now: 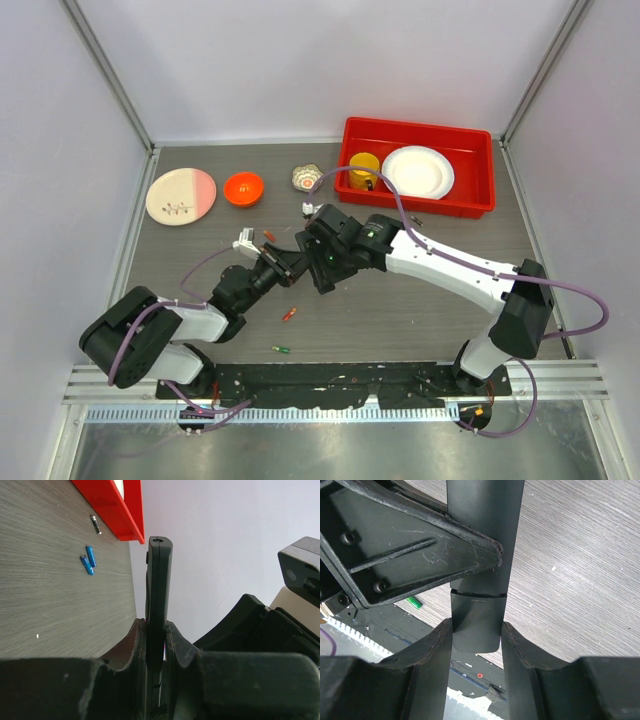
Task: Load the batteries into the remote control
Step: Load the battery cover into the remote control.
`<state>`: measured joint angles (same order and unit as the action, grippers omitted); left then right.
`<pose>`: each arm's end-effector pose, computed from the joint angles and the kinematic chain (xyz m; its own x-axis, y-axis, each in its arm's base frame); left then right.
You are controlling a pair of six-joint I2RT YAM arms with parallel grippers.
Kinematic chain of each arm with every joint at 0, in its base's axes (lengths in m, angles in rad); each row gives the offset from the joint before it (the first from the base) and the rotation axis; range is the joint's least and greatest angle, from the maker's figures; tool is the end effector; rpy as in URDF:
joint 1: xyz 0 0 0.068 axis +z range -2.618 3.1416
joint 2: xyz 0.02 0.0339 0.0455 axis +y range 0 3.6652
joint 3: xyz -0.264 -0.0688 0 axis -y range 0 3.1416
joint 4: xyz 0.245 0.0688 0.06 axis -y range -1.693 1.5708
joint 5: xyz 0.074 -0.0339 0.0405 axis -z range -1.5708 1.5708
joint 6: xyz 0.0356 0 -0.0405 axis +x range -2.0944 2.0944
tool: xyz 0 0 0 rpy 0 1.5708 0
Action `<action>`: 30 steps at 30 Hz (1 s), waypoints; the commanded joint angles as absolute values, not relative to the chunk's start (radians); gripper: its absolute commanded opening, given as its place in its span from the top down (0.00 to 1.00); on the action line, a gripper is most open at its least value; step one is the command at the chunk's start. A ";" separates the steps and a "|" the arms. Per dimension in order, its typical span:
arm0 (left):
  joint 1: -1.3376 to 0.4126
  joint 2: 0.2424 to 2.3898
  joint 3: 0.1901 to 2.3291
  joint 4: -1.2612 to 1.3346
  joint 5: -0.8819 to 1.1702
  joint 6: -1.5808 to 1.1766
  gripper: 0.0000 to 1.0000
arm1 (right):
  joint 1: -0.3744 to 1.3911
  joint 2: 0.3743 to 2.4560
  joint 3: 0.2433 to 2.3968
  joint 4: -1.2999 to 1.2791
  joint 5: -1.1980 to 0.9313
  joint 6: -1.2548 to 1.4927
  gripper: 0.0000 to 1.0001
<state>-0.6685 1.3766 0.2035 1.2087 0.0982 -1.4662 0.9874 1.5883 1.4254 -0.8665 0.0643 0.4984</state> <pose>0.1772 -0.1444 0.1738 -0.6870 -0.7186 -0.1078 0.1002 0.0533 -0.9935 0.1851 0.2763 0.3031 -0.8041 -0.3522 -0.4790 -0.4899 0.8490 0.1980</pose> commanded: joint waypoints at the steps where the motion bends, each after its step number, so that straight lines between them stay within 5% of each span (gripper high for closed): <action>1: -0.701 1.358 0.241 1.500 0.176 -1.525 1.00 | 0.959 1.588 1.419 -0.828 0.117 0.474 0.99; 27: -0.779 1.391 0.259 1.500 0.149 -1.500 1.00 | 0.916 1.601 1.451 -0.810 0.094 0.448 0.99; 30: -0.779 1.388 0.253 1.496 0.129 -1.483 1.00 | 0.916 1.588 1.437 -0.804 0.078 0.446 0.91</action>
<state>-0.7380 1.4055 0.2260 1.1992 0.0399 -1.4578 0.9493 1.5883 1.4250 -0.9138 0.0162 0.4717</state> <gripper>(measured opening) 0.182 0.454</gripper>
